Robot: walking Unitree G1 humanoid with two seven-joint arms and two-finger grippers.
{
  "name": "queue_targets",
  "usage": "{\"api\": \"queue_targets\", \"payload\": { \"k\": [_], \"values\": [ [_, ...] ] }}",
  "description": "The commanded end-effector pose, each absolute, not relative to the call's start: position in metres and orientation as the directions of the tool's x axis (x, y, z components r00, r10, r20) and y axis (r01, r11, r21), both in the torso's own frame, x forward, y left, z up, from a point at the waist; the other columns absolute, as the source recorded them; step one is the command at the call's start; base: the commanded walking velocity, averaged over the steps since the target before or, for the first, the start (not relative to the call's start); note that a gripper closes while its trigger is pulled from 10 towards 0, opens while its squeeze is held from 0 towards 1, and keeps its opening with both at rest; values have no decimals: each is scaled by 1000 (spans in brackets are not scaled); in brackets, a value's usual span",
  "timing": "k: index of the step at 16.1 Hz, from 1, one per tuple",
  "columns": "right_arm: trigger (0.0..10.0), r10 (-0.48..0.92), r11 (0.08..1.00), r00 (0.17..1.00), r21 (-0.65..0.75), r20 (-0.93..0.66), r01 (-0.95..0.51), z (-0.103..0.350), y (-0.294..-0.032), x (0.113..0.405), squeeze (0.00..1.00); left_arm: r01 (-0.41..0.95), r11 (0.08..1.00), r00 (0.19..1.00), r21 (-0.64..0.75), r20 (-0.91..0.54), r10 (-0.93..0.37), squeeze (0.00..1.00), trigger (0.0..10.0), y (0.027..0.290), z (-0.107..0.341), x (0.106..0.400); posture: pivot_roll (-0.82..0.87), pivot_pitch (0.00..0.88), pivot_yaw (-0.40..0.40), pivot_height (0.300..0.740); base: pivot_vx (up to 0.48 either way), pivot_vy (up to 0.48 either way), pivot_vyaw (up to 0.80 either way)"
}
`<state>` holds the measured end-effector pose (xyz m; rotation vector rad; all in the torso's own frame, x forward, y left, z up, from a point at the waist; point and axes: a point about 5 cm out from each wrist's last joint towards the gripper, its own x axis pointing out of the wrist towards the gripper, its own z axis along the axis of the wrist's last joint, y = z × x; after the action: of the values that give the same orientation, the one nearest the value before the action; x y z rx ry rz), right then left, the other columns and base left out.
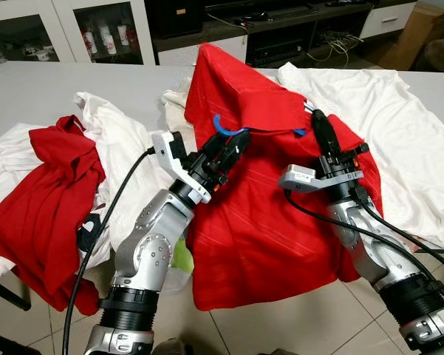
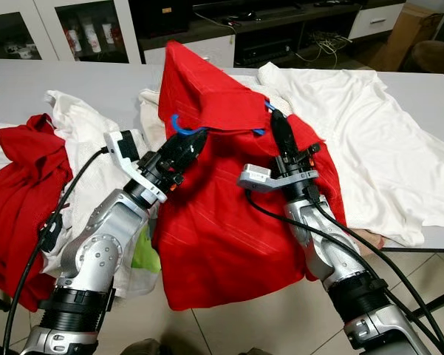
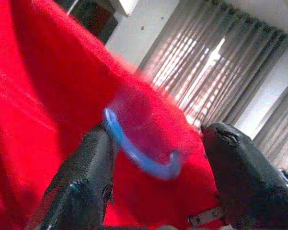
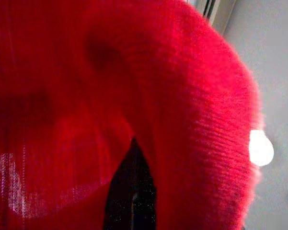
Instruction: Hang hanger
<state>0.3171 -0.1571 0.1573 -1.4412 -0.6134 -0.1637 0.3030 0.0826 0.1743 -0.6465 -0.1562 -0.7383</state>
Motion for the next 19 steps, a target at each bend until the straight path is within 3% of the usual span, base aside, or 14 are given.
{"api": "queue_targets", "payload": {
  "k": [1, 5, 12, 17, 18, 19],
  "values": [
    [10000, 226, 155, 840, -869, 494, 470, 159, -161, 318, 0, 675, 553, 734, -488, 373, -568, 0, 10000, 85, 179, 302, 81, 0, 9, 740, 0, 0, 0],
    [10000, 197, 154, 852, -873, 485, 462, 154, -168, 319, 0, 672, 543, 737, -504, 384, -556, 0, 10000, 87, 183, 304, 85, 0, 13, 740, 0, 0, 0],
    [10000, 242, 243, 767, -803, 594, 545, 172, -153, 312, 0, 650, 552, 754, -522, 352, -555, 0, 10000, 88, 178, 305, 86, 0, 18, 740, 0, 0, 0],
    [10000, 276, 256, 750, -798, 602, 546, 171, -148, 306, 0, 639, 562, 764, -525, 349, -542, 0, 10000, 89, 177, 306, 86, 0, 15, 740, 0, 0, 0],
    [10000, 276, 258, 749, -797, 602, 546, 171, -148, 306, 0, 646, 556, 758, -523, 358, -545, 0, 8392, 89, 178, 305, 86, 0, 15, 740, 0, 0, 0],
    [10000, 274, 259, 750, -797, 602, 546, 171, -148, 306, 0, 655, 547, 751, -522, 369, -547, 0, 4000, 89, 179, 304, 86, 0, 14, 740, 0, 0, 0]
  ]
}}
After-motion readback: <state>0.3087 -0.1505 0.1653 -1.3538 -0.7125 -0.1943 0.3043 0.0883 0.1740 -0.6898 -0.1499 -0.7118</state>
